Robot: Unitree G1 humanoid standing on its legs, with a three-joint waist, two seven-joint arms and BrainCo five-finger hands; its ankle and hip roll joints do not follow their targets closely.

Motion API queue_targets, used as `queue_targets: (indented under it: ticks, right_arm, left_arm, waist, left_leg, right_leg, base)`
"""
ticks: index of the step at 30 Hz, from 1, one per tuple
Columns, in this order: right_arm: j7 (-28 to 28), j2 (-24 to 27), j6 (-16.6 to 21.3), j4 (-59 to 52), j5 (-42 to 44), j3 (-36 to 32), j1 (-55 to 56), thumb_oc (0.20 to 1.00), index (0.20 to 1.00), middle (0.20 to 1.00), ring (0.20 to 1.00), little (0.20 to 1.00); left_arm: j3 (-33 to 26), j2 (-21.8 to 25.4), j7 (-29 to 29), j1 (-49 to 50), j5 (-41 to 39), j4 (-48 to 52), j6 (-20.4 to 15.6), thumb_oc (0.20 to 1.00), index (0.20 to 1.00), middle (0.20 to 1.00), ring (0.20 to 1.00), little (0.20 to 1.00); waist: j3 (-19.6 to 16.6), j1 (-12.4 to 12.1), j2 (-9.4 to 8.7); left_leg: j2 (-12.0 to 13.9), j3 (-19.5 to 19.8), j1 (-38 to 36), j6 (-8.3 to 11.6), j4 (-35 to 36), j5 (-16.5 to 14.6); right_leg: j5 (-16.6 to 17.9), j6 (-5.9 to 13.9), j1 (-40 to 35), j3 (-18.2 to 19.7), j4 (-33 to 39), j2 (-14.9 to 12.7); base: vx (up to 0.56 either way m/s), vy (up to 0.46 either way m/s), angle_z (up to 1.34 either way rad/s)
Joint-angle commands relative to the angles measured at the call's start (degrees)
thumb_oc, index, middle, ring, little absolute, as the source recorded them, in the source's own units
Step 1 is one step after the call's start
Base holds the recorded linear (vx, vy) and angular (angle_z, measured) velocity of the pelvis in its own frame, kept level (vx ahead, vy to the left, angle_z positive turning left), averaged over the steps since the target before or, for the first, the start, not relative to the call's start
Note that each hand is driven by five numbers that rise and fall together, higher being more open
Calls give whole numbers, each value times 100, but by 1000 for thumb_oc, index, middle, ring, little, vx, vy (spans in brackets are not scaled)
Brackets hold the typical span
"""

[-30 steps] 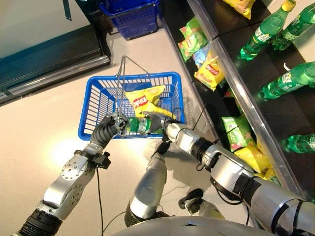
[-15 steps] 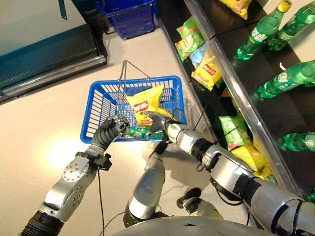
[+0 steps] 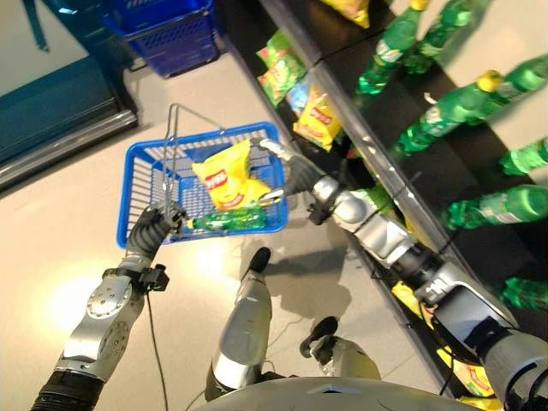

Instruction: Pick up the snacks into the basket

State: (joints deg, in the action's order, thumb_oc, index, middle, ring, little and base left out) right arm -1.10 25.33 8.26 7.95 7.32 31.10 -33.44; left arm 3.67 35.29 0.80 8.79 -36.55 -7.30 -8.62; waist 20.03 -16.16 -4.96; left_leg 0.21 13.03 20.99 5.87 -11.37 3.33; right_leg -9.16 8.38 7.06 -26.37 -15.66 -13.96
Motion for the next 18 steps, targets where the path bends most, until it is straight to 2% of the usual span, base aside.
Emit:
queue_targets:
  ticks: [1, 2, 3, 5, 7, 8, 9, 10, 11, 12, 13, 15, 16, 17, 18]
  right_arm:
    - [-153, 48, 549, -524, 611, -256, 209, 1000, 1000, 1000, 1000, 1000]
    - [-367, 31, 605, -611, 1163, -422, 580, 1000, 1000, 1000, 1000, 1000]
    - [-370, 37, 604, -614, 1166, -428, 583, 1000, 1000, 1000, 1000, 1000]
    - [-667, -15, 581, -608, 1928, -563, 1221, 1000, 1000, 1000, 1000, 1000]
    - [-724, -26, 536, -522, 2070, -602, 1432, 1000, 1000, 1000, 1000, 1000]
    - [-832, 55, 475, -506, 1972, -688, 1835, 1000, 1000, 1000, 1000, 1000]
    - [-832, 56, 475, -506, 1973, -688, 1836, 1000, 1000, 1000, 1000, 1000]
    - [-909, 162, 414, -497, 1885, -717, 2110, 1000, 1000, 1000, 1000, 1000]
    - [-908, 168, 411, -503, 1885, -717, 2116, 1000, 1000, 1000, 1000, 1000]
    - [-985, 208, 389, -433, 1792, -710, 2362, 1000, 1000, 1000, 1000, 1000]
    - [-984, 212, 387, -437, 1791, -711, 2366, 1000, 1000, 1000, 1000, 1000]
    - [-1016, 248, 345, -320, 1608, -664, 2575, 1000, 1000, 1000, 1000, 1000]
    - [-1043, 201, 291, 25, 1489, -561, 2709, 1000, 1000, 1000, 1000, 1000]
    - [-1043, 201, 291, 25, 1489, -561, 2708, 1000, 1000, 1000, 1000, 1000]
    - [-968, 94, 239, 519, 1278, -436, 2765, 1000, 1000, 1000, 1000, 1000]
  left_arm:
    - [-417, -108, -45, -320, 553, 176, -914, 200, 200, 200, 200, 200]
    - [-385, -199, 80, -312, 1100, -428, -915, 200, 200, 200, 200, 200]
    - [-376, -201, 81, -320, 1103, -436, -921, 200, 200, 200, 200, 200]
    - [-425, -587, 253, -316, 1263, -1493, -806, 200, 200, 200, 200, 200]
    - [-441, -706, 337, -321, 1449, -1858, -812, 200, 200, 200, 200, 200]
    - [-528, -890, 355, -242, 1598, -2211, -770, 200, 200, 200, 200, 200]
    - [-527, -890, 355, -242, 1598, -2211, -770, 200, 200, 200, 200, 200]
    - [-605, -1107, 441, -285, 1658, -2795, -723, 200, 200, 200, 200, 200]
    - [-601, -1112, 442, -288, 1659, -2803, -729, 200, 200, 200, 200, 200]
    - [-696, -1317, 505, -384, 1623, -3561, -675, 200, 200, 200, 200, 200]
    - [-691, -1320, 503, -390, 1621, -3575, -685, 200, 200, 200, 200, 200]
    - [-817, -1518, 526, -523, 1481, -4291, -600, 200, 200, 200, 200, 200]
    - [-945, -1710, 519, -656, 1229, -4976, -532, 200, 200, 200, 200, 200]
    - [-945, -1710, 518, -656, 1228, -4977, -532, 200, 200, 200, 200, 200]
    - [-1076, -1867, 519, -789, 982, -5558, -467, 200, 200, 200, 200, 200]
  waist:
    - [-306, 15, 8]
    - [-451, 99, -4]
    - [-461, 102, -2]
    - [-732, 249, -18]
    - [-835, 320, -15]
    - [-1025, 410, -15]
    - [-1022, 408, -14]
    - [-1196, 549, -16]
    - [-1196, 540, -12]
    - [-1355, 669, -13]
    - [-1349, 654, -9]
    - [-1481, 765, 13]
    - [-1591, 849, 31]
    - [-1589, 847, 31]
    - [-1690, 940, 51]
  left_leg:
    - [-207, -202, -422, -456, 81, -266]
    - [-162, -272, -583, -449, 220, -228]
    - [-164, -265, -573, -452, 240, -200]
    - [-74, -456, -880, -434, 510, -146]
    - [-34, -518, -990, -429, 641, -92]
    - [16, -627, -1165, -411, 817, -51]
    - [17, -629, -1171, -411, 821, -50]
    - [85, -749, -1336, -391, 1003, -5]
    - [90, -756, -1348, -390, 1017, -1]
    - [168, -905, -1503, -368, 1146, 34]
    - [174, -919, -1523, -367, 1163, 38]
    - [246, -1119, -1695, -332, 1258, 78]
    - [301, -1259, -1835, -299, 1313, 108]
    - [301, -1261, -1838, -299, 1315, 108]
    - [354, -1386, -1965, -272, 1350, 129]
  right_leg:
    - [847, 16, -43, 140, 212, -6]
    - [908, 31, -159, 199, 393, 52]
    - [932, 31, -154, 189, 416, 53]
    - [1072, 52, -343, 373, 734, 144]
    - [1148, 58, -407, 441, 872, 182]
    - [1228, 81, -541, 534, 1102, 240]
    - [1230, 81, -545, 535, 1105, 241]
    - [1320, 100, -622, 655, 1269, 276]
    - [1325, 100, -628, 661, 1279, 280]
    - [1408, 122, -687, 786, 1414, 297]
    - [1413, 121, -695, 799, 1422, 302]
    - [1470, 121, -734, 985, 1500, 337]
    - [1479, 118, -777, 1112, 1556, 371]
    - [1479, 118, -778, 1114, 1556, 371]
    - [1475, 109, -813, 1234, 1593, 408]
  base:
    - [58, -31, -14]
    - [44, -21, -11]
    - [62, 3, -15]
    - [65, 10, -20]
    - [48, 3, -44]
    - [62, 6, -35]
    - [91, 4, -29]
    - [41, -2, -31]
    - [69, -7, -41]
    - [30, -6, -35]
    - [46, -4, -45]
    - [32, -8, -54]
    - [21, -16, -51]
    - [21, -35, -58]
    - [13, -30, -50]
